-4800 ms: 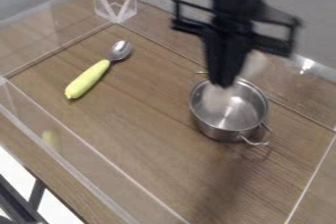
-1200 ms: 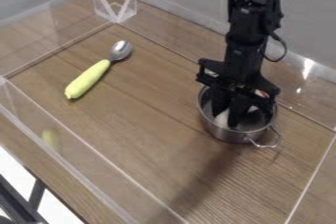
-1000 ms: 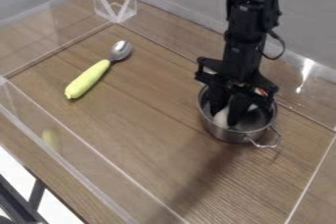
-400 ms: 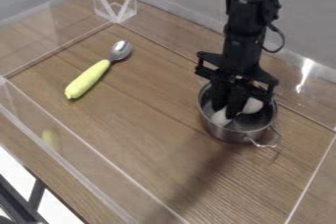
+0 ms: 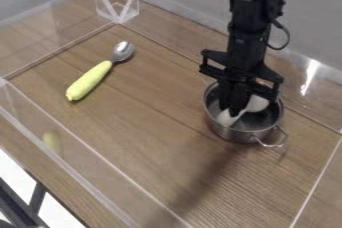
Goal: Put mushroom into the silver pot
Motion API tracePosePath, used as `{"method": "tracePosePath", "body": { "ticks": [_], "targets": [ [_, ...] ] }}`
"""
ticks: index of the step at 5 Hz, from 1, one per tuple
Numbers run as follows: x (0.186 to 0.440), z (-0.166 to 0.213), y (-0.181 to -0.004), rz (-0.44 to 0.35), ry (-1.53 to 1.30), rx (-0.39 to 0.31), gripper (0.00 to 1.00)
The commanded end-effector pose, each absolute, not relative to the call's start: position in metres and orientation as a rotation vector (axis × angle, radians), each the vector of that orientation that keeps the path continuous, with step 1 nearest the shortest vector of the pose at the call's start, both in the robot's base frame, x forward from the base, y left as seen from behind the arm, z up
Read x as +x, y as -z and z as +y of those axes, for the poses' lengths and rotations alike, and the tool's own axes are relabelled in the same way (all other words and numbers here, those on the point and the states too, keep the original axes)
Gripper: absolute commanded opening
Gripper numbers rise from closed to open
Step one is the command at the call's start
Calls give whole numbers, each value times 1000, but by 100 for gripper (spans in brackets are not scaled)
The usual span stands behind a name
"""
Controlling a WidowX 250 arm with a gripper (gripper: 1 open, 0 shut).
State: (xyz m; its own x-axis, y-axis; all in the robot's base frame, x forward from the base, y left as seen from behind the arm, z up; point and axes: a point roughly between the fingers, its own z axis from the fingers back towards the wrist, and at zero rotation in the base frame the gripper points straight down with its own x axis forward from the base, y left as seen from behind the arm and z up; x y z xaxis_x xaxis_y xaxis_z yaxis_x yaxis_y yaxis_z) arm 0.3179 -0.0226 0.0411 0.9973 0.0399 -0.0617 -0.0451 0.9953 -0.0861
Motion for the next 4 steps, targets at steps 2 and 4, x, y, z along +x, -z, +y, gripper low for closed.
{"method": "tracePosePath", "body": {
  "ticks": [2,4],
  "targets": [
    [330,-27,-49,16,-32,-104,0],
    [330,-31,-47,29,-21,-111,0]
  ]
}}
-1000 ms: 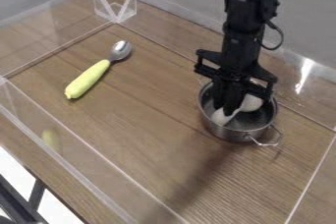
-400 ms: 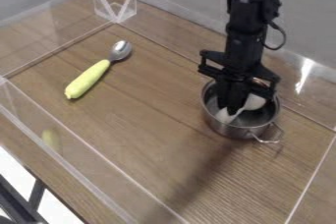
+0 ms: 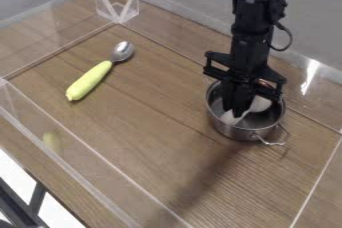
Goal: Put mushroom into the silver pot
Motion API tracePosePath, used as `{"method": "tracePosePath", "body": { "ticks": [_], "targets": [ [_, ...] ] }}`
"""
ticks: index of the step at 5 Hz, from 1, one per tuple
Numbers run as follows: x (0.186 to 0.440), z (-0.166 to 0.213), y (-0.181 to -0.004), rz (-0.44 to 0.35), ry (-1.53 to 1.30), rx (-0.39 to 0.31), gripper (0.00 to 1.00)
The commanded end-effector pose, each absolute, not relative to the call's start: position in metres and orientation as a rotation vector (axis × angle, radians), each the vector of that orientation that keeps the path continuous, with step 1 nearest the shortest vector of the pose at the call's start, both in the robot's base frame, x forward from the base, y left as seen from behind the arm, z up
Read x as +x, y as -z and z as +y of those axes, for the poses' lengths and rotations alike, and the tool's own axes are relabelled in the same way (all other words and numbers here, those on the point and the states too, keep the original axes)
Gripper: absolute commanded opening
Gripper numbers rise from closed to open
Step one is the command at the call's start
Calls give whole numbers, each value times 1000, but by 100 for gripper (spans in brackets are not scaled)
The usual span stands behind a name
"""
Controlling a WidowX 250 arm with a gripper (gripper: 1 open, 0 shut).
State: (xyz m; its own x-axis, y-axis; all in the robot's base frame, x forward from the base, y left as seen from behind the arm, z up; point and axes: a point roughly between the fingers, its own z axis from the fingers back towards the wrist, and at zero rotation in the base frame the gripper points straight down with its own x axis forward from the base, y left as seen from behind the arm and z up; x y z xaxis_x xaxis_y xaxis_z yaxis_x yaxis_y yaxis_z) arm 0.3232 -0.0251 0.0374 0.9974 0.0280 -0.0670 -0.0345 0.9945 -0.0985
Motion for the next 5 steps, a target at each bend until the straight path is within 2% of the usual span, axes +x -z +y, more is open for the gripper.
{"method": "tracePosePath", "body": {
  "ticks": [1,5],
  "targets": [
    [330,-32,-47,36,-17,-115,0],
    [327,-36,-47,64,-4,-132,0]
  ]
}}
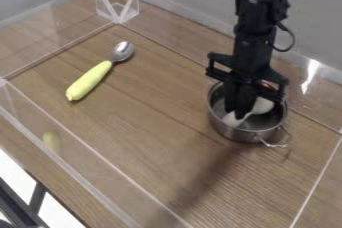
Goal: Put mushroom into the silver pot
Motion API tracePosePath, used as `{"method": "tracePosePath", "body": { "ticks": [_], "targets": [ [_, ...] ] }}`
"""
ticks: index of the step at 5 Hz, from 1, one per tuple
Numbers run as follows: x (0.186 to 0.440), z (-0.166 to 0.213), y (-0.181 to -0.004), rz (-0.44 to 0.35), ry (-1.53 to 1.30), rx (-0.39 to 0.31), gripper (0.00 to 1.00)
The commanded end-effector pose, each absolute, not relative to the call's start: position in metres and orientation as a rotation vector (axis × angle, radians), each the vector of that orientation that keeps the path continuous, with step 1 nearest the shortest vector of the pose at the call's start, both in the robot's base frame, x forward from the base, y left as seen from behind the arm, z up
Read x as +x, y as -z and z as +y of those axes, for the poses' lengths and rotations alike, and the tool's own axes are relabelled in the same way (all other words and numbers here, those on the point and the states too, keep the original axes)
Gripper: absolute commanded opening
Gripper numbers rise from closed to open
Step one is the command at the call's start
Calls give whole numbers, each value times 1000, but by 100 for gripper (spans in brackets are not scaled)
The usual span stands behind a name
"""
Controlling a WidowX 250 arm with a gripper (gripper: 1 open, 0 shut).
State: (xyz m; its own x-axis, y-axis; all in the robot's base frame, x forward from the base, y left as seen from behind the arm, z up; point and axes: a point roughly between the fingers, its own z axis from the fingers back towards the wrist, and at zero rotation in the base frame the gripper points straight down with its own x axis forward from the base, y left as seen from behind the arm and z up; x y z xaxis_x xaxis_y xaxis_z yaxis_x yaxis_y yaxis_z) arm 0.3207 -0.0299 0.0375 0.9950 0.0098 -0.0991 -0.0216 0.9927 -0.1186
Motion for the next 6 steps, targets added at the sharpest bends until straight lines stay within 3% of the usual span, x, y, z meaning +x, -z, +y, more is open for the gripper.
{"method": "tracePosePath", "body": {
  "ticks": [1,3,6],
  "targets": [
    [326,-36,-47,70,-4,-135,100],
    [323,-31,-47,79,-12,-134,100],
    [323,-20,-65,57,-33,-136,100]
  ]
}}
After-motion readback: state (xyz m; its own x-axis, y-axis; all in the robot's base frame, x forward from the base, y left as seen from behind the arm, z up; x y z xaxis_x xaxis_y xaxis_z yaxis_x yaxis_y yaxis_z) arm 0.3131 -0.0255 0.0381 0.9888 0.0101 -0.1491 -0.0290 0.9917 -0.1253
